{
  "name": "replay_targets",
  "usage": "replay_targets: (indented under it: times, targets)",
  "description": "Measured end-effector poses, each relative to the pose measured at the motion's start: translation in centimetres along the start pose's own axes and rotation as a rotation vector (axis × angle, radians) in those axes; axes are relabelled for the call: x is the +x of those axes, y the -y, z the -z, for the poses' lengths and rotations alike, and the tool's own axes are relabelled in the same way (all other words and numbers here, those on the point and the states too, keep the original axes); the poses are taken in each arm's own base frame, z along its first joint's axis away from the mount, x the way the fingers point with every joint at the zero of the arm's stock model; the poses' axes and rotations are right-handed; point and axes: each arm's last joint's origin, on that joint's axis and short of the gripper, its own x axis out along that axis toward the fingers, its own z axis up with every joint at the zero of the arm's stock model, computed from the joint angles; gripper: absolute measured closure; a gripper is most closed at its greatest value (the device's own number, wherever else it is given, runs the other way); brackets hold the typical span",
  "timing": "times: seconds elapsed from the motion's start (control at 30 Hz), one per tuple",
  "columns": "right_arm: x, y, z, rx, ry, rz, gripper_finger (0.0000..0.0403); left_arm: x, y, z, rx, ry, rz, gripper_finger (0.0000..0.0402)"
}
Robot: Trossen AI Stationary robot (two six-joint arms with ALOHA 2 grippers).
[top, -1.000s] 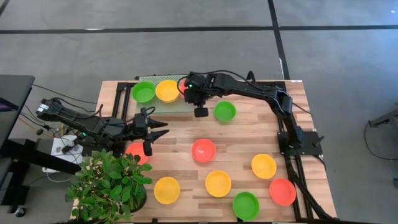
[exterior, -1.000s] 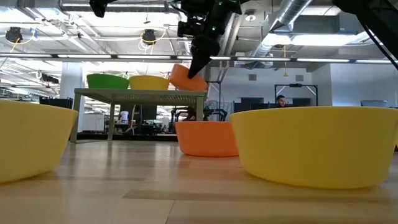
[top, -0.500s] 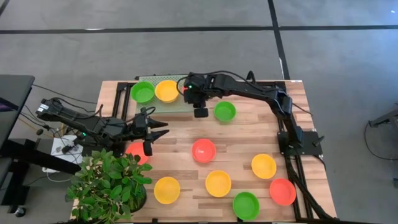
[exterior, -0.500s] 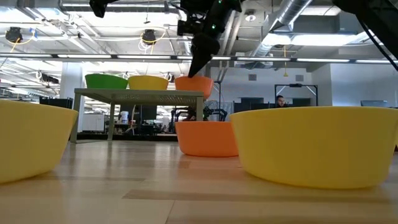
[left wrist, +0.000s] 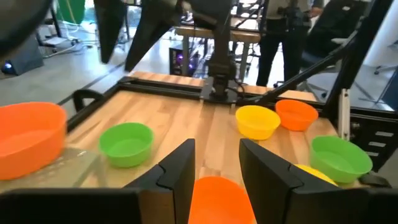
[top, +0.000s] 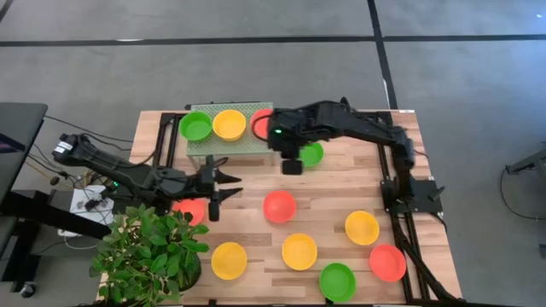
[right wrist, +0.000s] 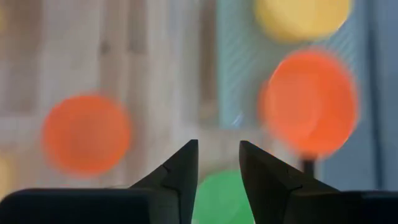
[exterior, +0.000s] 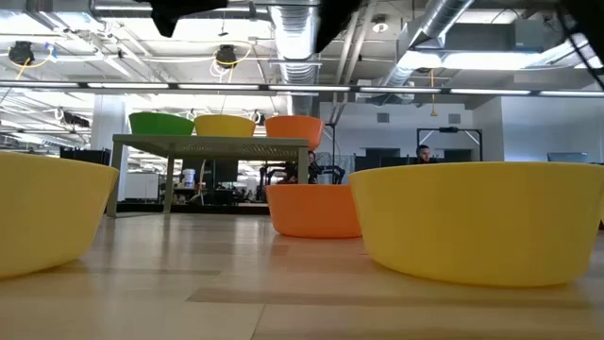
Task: Pick & Place Mini bowls
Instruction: Stack the orange bowl on top of the orange bowl on the shelf
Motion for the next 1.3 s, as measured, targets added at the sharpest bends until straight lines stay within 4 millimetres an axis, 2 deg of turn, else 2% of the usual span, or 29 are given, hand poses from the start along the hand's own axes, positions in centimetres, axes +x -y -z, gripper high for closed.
replay_targets:
  times: [0.1,0.23,0.3,0.4,0.5,0.6,0.7,0.87,1.13,1.3]
  targets:
    - [-1.1,-0.4,2.3,0.052,0.001,-0.033,0.0301,0.8,0.6,0.2,-0.004,-0.002,0.058,0.0275]
    - [-0.6,-1.4,5.9,0.123,0.119,-0.021,0.0304,1.4,1.4,-0.1,0.003,-0.022,0.119,0.0276]
    - [0.3,-2.2,8.4,0.166,0.189,-0.016,0.0304,1.5,1.6,-0.3,-0.005,-0.047,0.127,0.0281]
    - [2.5,-3.5,11.9,0.24,0.297,-0.017,0.0305,1.3,1.4,0.5,-0.094,-0.183,0.098,0.029]
    - [4.6,-4.7,14.8,0.293,0.38,-0.023,0.0305,0.8,1.0,2.3,-0.24,-0.368,0.023,0.0298]
    - [6.2,-5.8,16.7,0.296,0.431,-0.033,0.0305,0.2,0.7,4.2,-0.455,-0.588,-0.055,0.0302]
    - [7.0,-6.4,17.4,0.286,0.452,-0.041,0.0305,-0.4,0.7,5.7,-0.584,-0.769,-0.137,0.0303]
    - [7.0,-6.5,17.1,0.264,0.466,-0.038,0.0305,-1.2,0.3,7.3,-0.639,-0.961,-0.266,0.0303]
    - [7.0,-6.6,17.1,0.257,0.465,-0.039,0.0305,-2.0,-0.1,8.2,-0.714,-1.068,-0.433,0.0303]
    - [7.0,-6.6,17.1,0.257,0.463,-0.039,0.0305,-1.7,0.1,10.3,-0.691,-1.181,-0.498,0.0303]
